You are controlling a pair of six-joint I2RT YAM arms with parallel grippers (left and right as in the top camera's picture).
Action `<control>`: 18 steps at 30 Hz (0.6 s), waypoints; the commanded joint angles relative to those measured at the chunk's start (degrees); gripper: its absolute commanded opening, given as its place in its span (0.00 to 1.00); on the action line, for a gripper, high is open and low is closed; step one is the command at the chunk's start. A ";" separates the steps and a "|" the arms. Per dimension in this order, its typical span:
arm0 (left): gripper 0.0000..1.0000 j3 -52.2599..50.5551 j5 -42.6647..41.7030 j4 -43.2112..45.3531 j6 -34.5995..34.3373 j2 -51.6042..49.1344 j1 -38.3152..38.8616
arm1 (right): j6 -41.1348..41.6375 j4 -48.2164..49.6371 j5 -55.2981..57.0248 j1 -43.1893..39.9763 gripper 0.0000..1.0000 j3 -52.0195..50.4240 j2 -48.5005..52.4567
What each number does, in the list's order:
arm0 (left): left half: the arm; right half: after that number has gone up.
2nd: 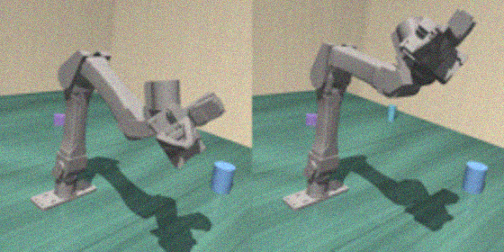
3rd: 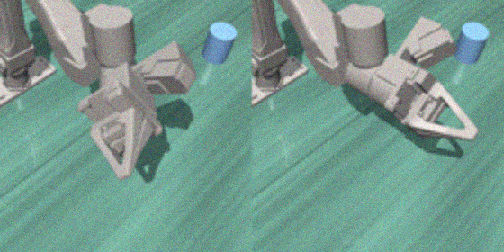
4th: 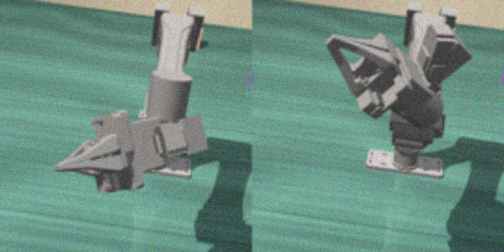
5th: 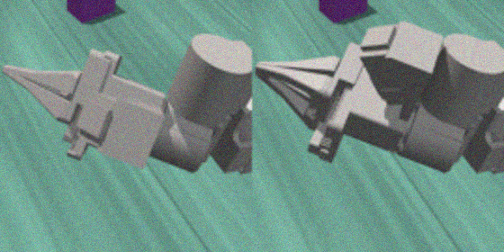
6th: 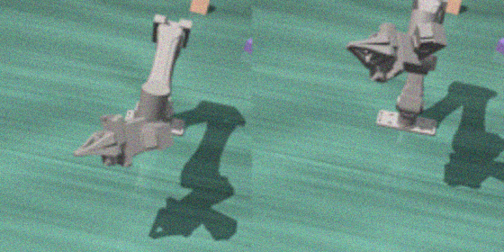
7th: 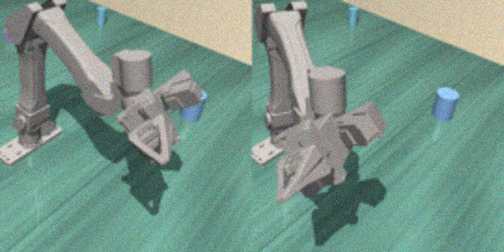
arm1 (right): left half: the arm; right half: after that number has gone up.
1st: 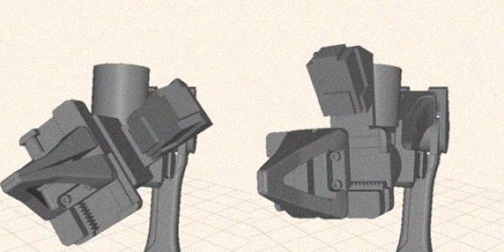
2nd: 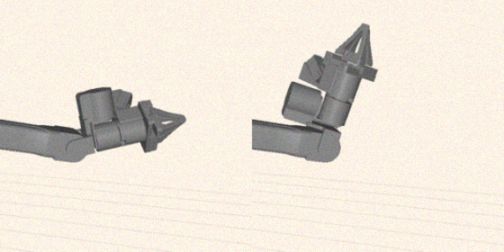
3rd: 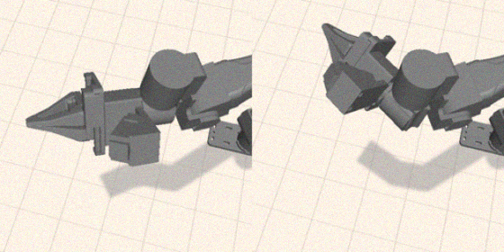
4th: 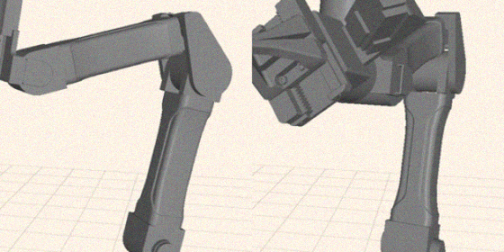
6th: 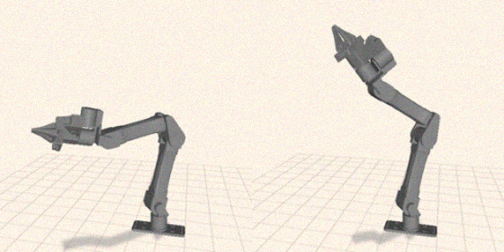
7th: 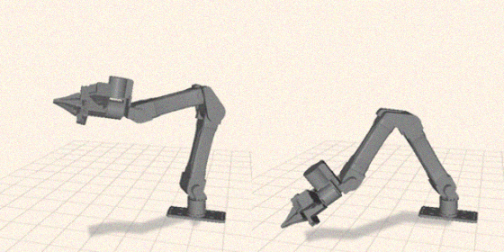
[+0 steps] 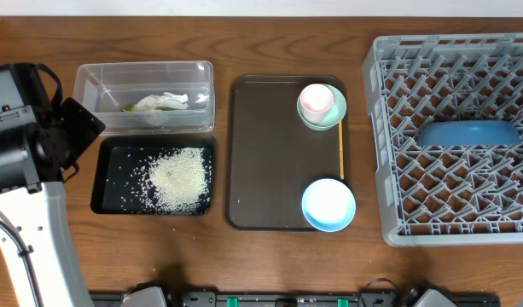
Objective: Sort waste into correct bins and load items into the dishwasher rack
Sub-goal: 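Lower the blue plate into the rack slots and release it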
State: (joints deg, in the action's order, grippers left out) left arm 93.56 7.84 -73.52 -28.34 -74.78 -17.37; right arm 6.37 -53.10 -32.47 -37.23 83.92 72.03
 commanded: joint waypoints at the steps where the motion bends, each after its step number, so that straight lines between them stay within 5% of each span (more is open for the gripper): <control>1: 0.93 0.33 0.31 -0.20 -0.04 0.20 -0.24 | 1.95 1.53 2.71 3.37 0.13 -0.55 4.20; 18: 0.93 0.33 0.31 -0.20 -0.04 0.20 -0.24 | 1.97 -9.01 15.65 9.40 0.12 -0.50 14.56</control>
State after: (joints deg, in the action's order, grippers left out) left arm 93.56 7.84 -73.52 -28.34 -74.78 -17.37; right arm 7.75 -60.62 -19.46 -28.21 83.48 87.24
